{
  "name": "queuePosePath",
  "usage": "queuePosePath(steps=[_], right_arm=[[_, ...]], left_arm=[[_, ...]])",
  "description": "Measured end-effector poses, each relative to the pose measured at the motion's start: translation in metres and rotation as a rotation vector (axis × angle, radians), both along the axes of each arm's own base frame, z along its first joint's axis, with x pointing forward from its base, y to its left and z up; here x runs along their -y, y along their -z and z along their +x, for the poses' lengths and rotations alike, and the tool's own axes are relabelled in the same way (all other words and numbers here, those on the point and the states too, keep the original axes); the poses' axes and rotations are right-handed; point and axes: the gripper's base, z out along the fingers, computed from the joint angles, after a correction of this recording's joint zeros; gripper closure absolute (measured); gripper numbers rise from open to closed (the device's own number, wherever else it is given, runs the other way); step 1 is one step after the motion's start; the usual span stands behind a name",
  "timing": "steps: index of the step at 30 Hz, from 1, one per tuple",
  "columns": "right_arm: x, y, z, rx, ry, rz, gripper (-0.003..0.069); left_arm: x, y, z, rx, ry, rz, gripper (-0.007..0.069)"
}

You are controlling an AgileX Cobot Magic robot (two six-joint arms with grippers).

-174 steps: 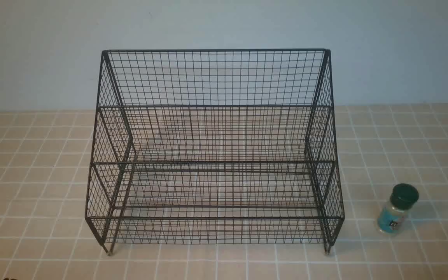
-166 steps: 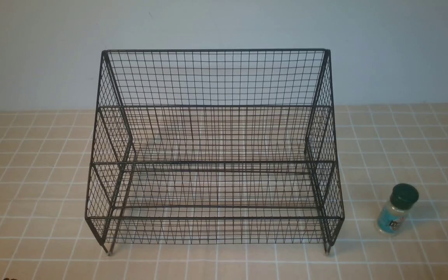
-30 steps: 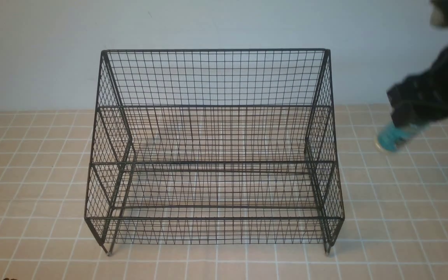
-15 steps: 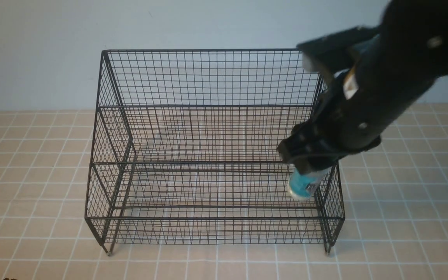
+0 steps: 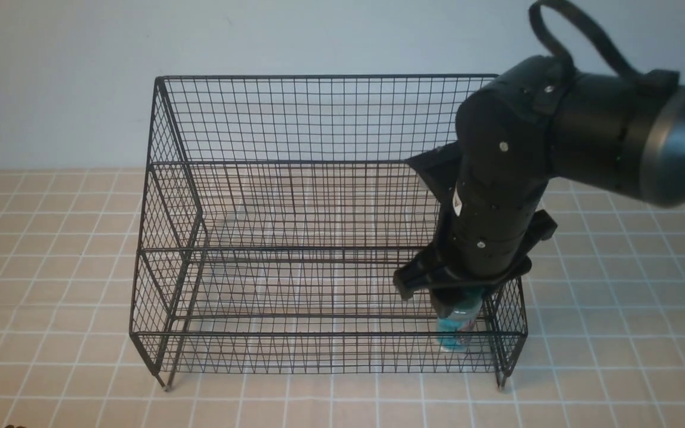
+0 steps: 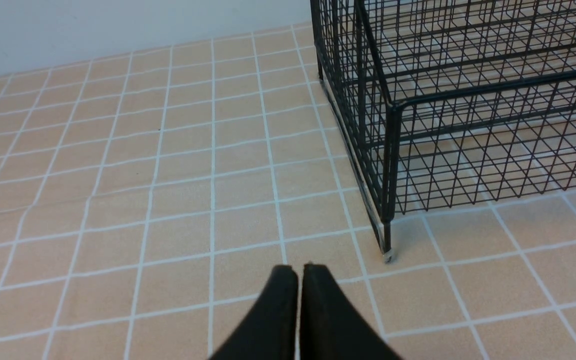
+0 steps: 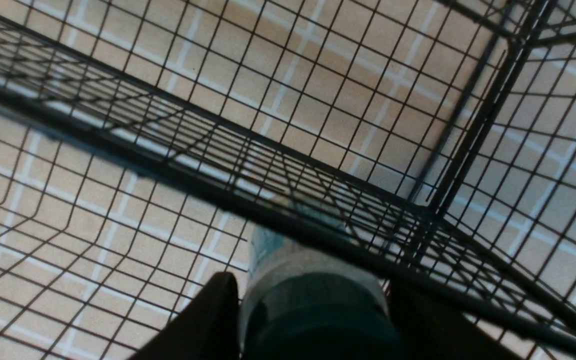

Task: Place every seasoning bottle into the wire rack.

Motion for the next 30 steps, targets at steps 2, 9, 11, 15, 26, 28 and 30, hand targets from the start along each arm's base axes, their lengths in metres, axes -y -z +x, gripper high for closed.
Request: queuePosePath(steps=[2, 9, 11, 15, 26, 28, 30], right_arm=[[0.0, 0.0, 0.0, -0.001, 0.004, 0.002, 0.0304], [0.0, 0.0, 0.0, -0.001, 0.008, 0.003, 0.0178], [0.0, 0.0, 0.0, -0.001, 0.009, 0.003, 0.0158], [0.0, -0.003, 0.001, 0.005, 0.008, 0.003, 0.0133], [0.039, -0.159, -0.05, 0.381, -0.009, 0.281, 0.0189], [0.062, -0.193, -0.075, 0.497, -0.006, 0.311, 0.023], [0.083, -0.217, -0.099, 0.585, 0.002, 0.34, 0.0274]], left_arm=[[0.0, 0.0, 0.0, 0.0, 0.0, 0.0, 0.0631], [0.0, 0.0, 0.0, 0.0, 0.0, 0.0, 0.0631], [0.0, 0.0, 0.0, 0.0, 0.0, 0.0, 0.0631], [0.0, 0.0, 0.0, 0.0, 0.0, 0.0, 0.0631], [0.0, 0.0, 0.0, 0.0, 0.0, 0.001, 0.0631], [0.0, 0.0, 0.0, 0.0, 0.0, 0.001, 0.0631], [0.0, 0.0, 0.0, 0.0, 0.0, 0.001, 0.0631]])
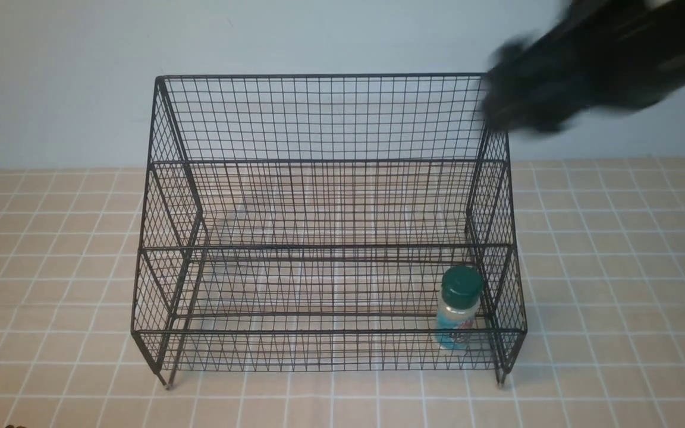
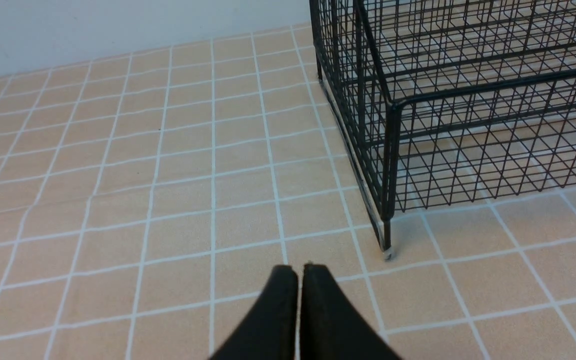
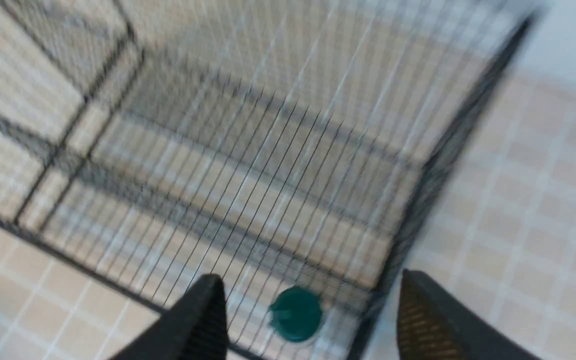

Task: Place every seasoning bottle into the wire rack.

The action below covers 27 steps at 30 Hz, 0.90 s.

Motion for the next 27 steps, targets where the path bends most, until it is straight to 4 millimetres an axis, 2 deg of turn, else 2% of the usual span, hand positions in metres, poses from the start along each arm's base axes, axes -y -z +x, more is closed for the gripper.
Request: queuePosePath(steps=[3, 6, 7, 8, 9, 10, 11, 12, 14, 16, 19, 22, 27], right_arm=[[0.044, -0.039, -0.055, 0.157, 0.016, 0.091, 0.0382], [0.093, -0.057, -0.119, 0.294, 0.014, 0.206, 0.0491], [0.105, -0.054, -0.135, 0.317, 0.013, 0.224, 0.0528], [0.107, -0.051, -0.138, 0.316, 0.013, 0.223, 0.0536], [0.13, -0.041, -0.168, 0.386, 0.012, 0.271, 0.0591], [0.133, -0.035, -0.172, 0.4, 0.013, 0.279, 0.0604], [0.154, -0.01, -0.197, 0.519, 0.022, 0.354, 0.0649], [0.164, 0.001, -0.209, 0.584, 0.029, 0.395, 0.0659], [0.168, 0.018, -0.214, 0.638, 0.036, 0.431, 0.0665], [0.178, 0.043, -0.226, 0.725, 0.047, 0.496, 0.067], [0.179, 0.082, -0.226, 0.821, 0.049, 0.52, 0.0671], [0.168, 0.099, -0.215, 0.851, 0.016, 0.518, 0.0671], [0.156, 0.109, -0.207, 0.887, -0.031, 0.536, 0.0672]], left_arm=[[0.0, 0.0, 0.0, 0.0, 0.0, 0.0, 0.0631], [0.0, 0.0, 0.0, 0.0, 0.0, 0.0, 0.0631], [0.0, 0.0, 0.0, 0.0, 0.0, 0.0, 0.0631], [0.0, 0.0, 0.0, 0.0, 0.0, 0.0, 0.0631], [0.0, 0.0, 0.0, 0.0, 0.0, 0.0, 0.0631], [0.0, 0.0, 0.0, 0.0, 0.0, 0.0, 0.0631], [0.0, 0.0, 0.0, 0.0, 0.0, 0.0, 0.0631], [0.0, 0.0, 0.0, 0.0, 0.0, 0.0, 0.0631], [0.0, 0.0, 0.0, 0.0, 0.0, 0.0, 0.0631], [0.0, 0.0, 0.0, 0.0, 0.0, 0.0, 0.0631], [0.0, 0.0, 0.0, 0.0, 0.0, 0.0, 0.0631], [0.0, 0.0, 0.0, 0.0, 0.0, 0.0, 0.0631], [0.0, 0.0, 0.0, 0.0, 0.0, -0.001, 0.0631]])
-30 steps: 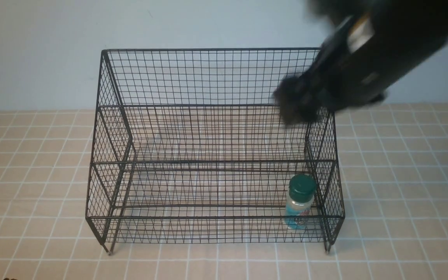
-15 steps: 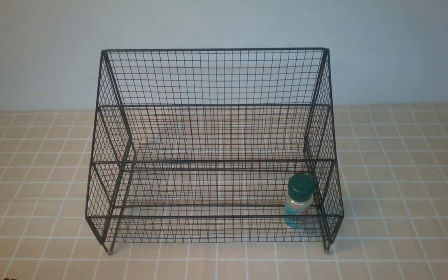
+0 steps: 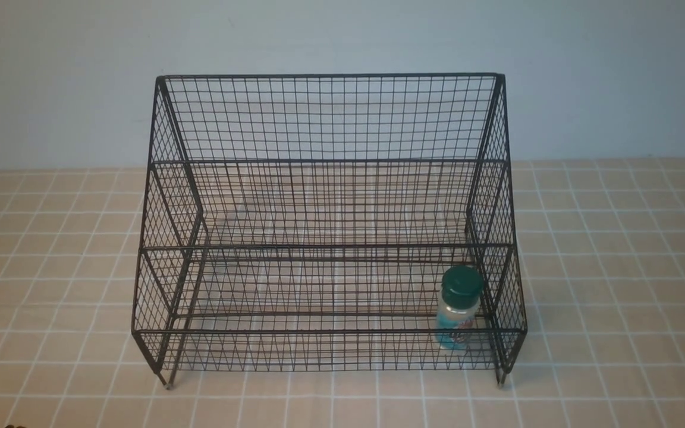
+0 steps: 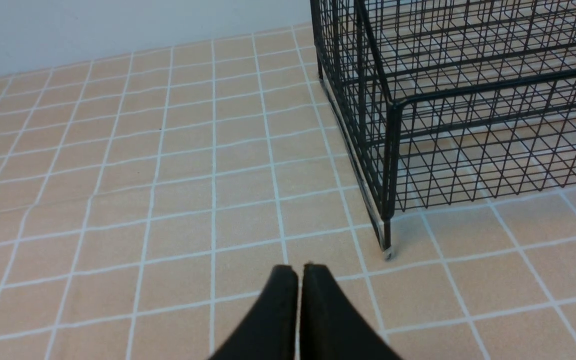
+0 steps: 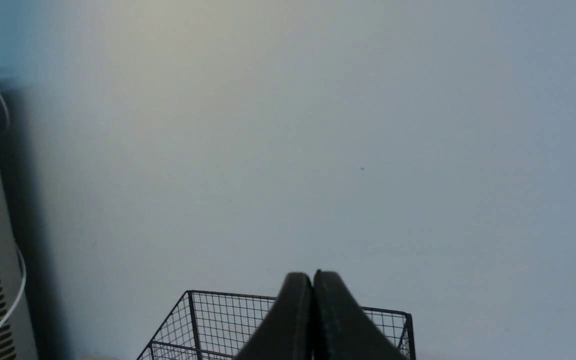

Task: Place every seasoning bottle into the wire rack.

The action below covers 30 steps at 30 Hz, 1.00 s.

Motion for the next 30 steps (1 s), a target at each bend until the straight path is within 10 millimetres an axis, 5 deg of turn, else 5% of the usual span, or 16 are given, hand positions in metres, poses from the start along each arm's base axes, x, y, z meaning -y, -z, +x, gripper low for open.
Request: queuePosePath(steps=[30], right_arm=[[-0.027, 0.037, 0.013, -0.046, -0.116, -0.147, 0.0672]], left_arm=[[0.0, 0.0, 0.0, 0.0, 0.0, 0.0, 0.0631]])
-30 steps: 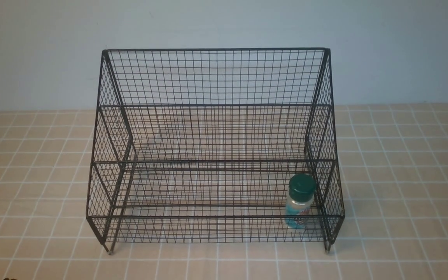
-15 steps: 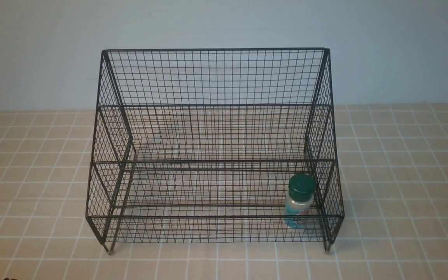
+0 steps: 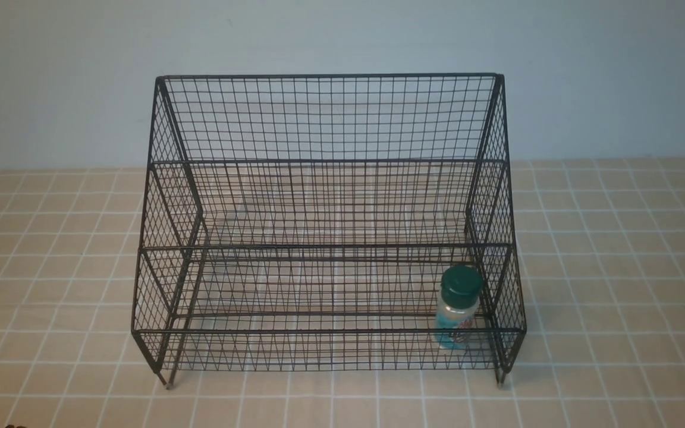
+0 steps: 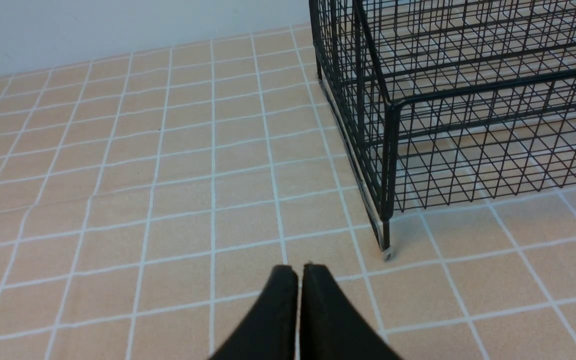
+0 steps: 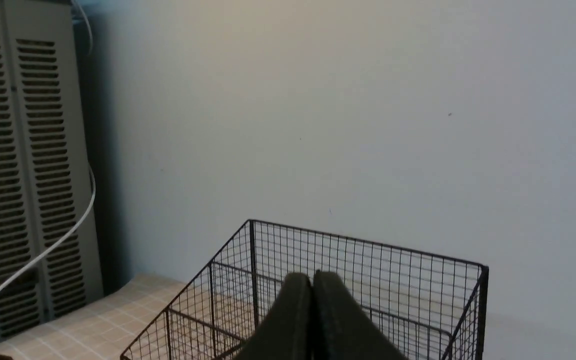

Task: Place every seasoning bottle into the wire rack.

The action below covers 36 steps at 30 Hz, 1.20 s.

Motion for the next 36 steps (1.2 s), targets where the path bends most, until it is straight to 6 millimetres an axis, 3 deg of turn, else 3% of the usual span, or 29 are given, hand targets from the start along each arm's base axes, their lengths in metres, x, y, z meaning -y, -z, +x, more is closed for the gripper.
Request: queuePosePath(steps=[6, 7, 11, 18, 36], right_arm=[[-0.007, 0.046, 0.021, -0.127, 0.247, -0.083, 0.0672], [-0.006, 0.046, 0.022, -0.127, 0.257, -0.083, 0.0672], [-0.003, 0.091, 0.037, -0.261, 0.454, -0.142, 0.0672], [0.003, 0.144, 0.046, -0.41, 0.588, -0.221, 0.0672], [0.004, 0.143, 0.047, -0.38, 0.597, -0.213, 0.0673]], left_arm=[[0.0, 0.0, 0.0, 0.0, 0.0, 0.0, 0.0631], [0.0, 0.0, 0.0, 0.0, 0.0, 0.0, 0.0631], [0.0, 0.0, 0.0, 0.0, 0.0, 0.0, 0.0631], [0.0, 0.0, 0.0, 0.0, 0.0, 0.0, 0.0631], [0.0, 0.0, 0.0, 0.0, 0.0, 0.0, 0.0631]])
